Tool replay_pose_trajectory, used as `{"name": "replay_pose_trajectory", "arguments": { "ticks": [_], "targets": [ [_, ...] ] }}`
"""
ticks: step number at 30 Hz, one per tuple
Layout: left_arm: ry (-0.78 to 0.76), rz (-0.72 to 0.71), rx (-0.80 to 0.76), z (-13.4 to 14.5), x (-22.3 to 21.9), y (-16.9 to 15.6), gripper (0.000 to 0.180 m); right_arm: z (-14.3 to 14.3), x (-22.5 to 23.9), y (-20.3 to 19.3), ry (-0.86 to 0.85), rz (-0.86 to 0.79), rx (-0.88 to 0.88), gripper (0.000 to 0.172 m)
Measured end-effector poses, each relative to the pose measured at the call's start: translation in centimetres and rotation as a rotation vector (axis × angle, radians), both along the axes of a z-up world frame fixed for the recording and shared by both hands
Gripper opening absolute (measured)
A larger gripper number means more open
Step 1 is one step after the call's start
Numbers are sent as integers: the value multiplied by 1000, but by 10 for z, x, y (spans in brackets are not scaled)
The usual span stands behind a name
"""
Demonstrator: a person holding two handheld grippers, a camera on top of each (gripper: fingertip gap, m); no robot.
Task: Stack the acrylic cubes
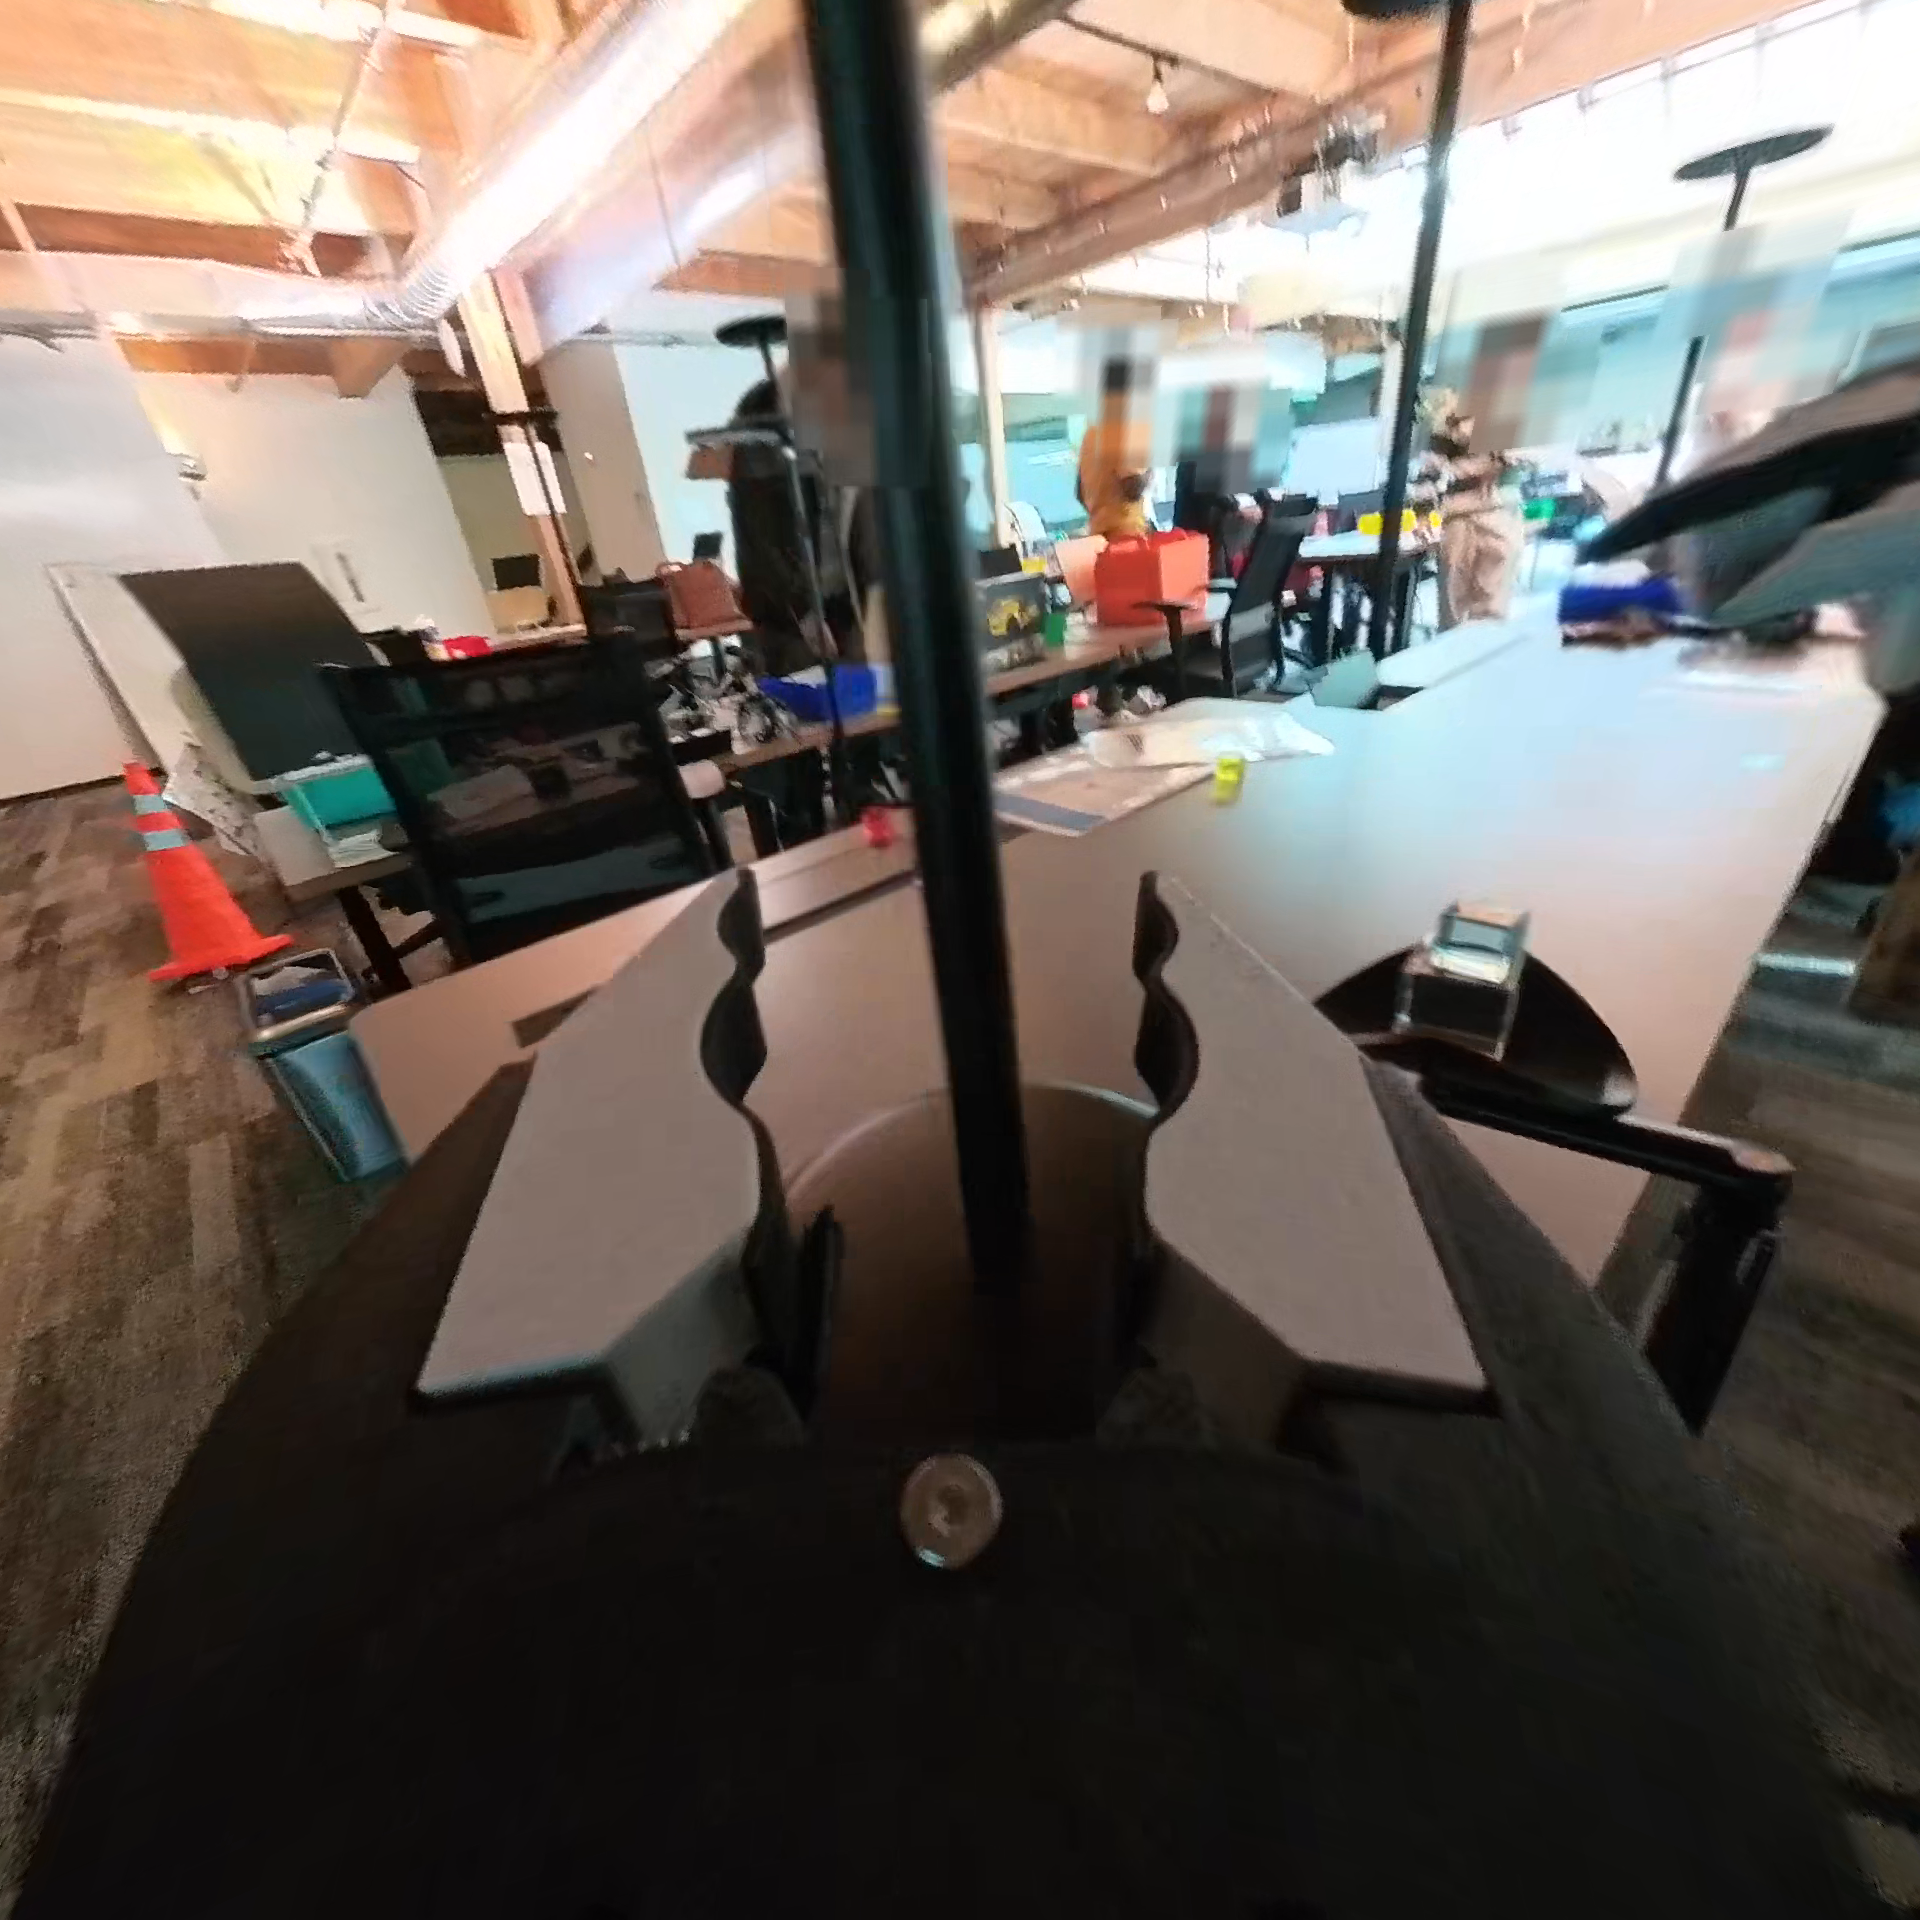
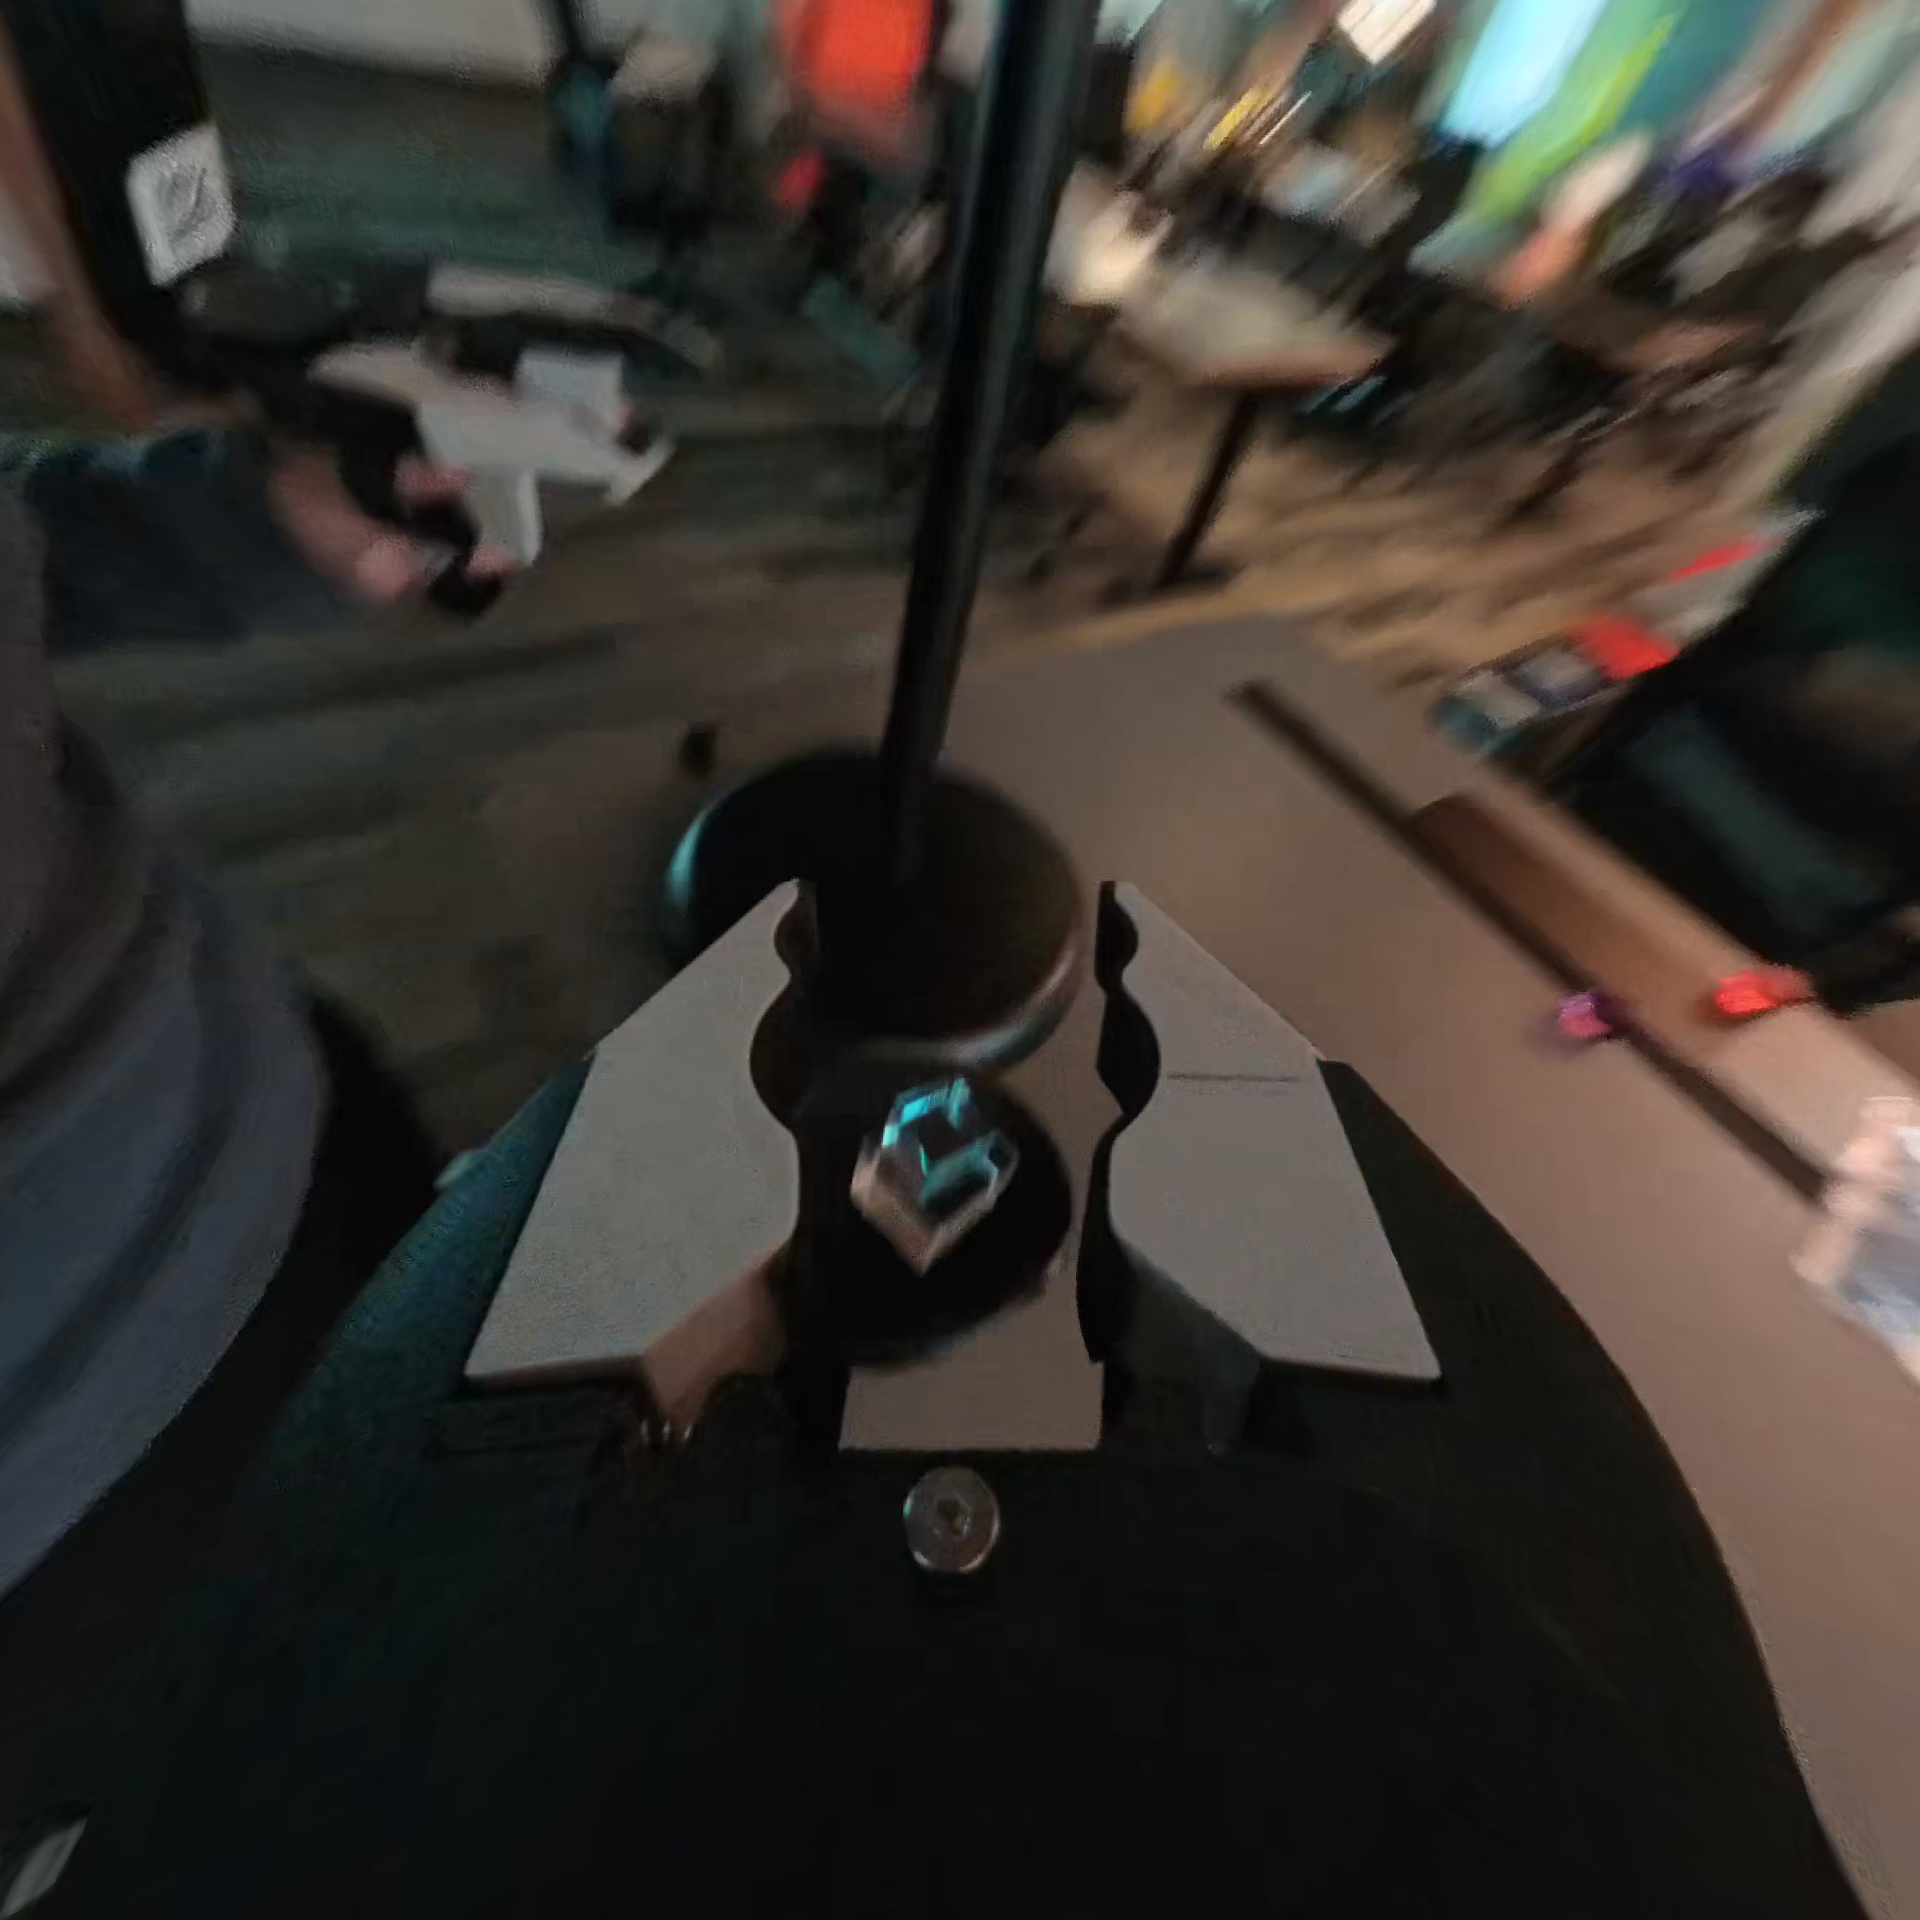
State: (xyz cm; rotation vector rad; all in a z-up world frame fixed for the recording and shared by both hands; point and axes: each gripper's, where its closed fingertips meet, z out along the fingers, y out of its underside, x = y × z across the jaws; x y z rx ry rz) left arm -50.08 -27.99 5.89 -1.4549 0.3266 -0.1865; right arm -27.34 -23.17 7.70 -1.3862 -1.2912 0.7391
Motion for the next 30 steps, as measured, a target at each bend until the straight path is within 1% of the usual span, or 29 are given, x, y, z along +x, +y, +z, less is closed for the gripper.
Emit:
{"name": "replay_pose_trajectory", "arguments": {
  "ticks": [2,4,5,7,10,13,15,17,19,21,24,26,28,30],
  "targets": [
    [-48,35,36,9,-30,-6,71,32,-11,-20,223,-105,99,52],
    [-117,63,63,15,-64,-17,70,62,-35,-47,444,-134,172,50],
    [-150,68,69,17,-81,-25,70,73,-53,-60,518,-133,209,49],
    [-189,71,67,16,-118,-44,70,87,-100,-83,590,-104,273,48],
    [-164,111,39,10,-183,-81,70,96,-190,-114,612,-36,316,43],
    [-132,200,23,4,-258,-128,68,92,-285,-139,616,31,299,42],
    [-151,242,-5,0,-303,-159,68,85,-349,-154,616,91,278,42],
    [-162,299,-36,-7,-346,-189,67,77,-407,-170,622,186,227,42],
    [-186,385,-67,-15,-386,-215,65,70,-456,-181,612,251,162,42],
    [-225,431,-92,-22,-414,-236,62,63,-492,-187,587,284,119,42],
    [-241,474,-111,-30,-447,-253,58,53,-531,-187,546,314,104,41],
    [-246,480,-109,-33,-464,-254,47,44,-553,-176,519,311,106,39],
    [-273,451,-94,-34,-475,-248,32,28,-574,-154,459,256,155,40],
    [-277,458,-90,-38,-489,-232,26,10,-592,-131,407,202,201,40]
  ]
}}
